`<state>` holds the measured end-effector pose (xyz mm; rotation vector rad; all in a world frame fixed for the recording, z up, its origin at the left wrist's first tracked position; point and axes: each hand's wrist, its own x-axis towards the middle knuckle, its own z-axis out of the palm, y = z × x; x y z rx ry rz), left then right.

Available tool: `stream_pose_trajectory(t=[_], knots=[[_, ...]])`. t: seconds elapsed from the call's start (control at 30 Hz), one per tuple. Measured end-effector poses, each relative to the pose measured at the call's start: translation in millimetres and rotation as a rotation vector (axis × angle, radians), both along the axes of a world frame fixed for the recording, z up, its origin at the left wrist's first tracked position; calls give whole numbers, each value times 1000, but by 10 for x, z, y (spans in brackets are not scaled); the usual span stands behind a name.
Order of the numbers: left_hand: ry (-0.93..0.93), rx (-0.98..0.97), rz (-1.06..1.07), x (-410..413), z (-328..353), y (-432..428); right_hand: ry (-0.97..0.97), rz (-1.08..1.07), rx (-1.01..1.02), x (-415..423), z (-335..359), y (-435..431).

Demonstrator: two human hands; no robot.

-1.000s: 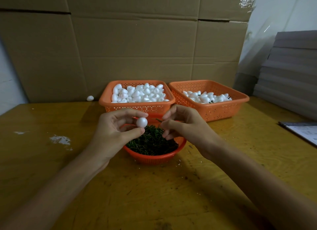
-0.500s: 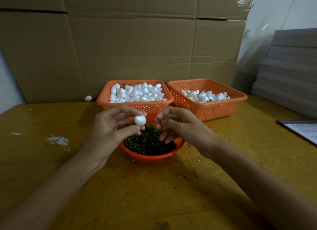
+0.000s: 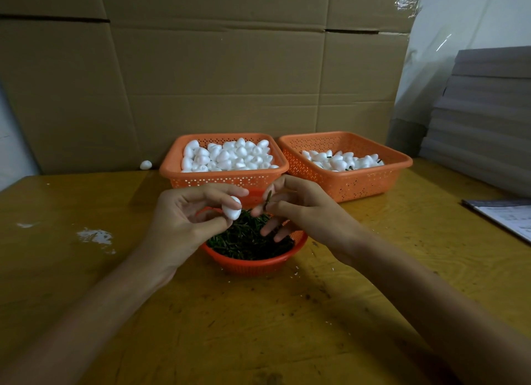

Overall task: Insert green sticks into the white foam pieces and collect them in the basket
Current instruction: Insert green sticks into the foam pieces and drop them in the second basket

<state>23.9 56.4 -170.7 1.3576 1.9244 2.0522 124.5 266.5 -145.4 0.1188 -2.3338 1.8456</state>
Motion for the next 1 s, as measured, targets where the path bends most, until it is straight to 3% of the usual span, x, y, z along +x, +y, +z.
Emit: stream_pose_trajectory(t=[0.43, 1.0], knots=[[-20, -62, 54, 8, 1, 8, 35, -51, 65, -55, -62, 35], [-194, 42, 54, 13, 29, 33, 28, 7, 7, -59, -68, 29]])
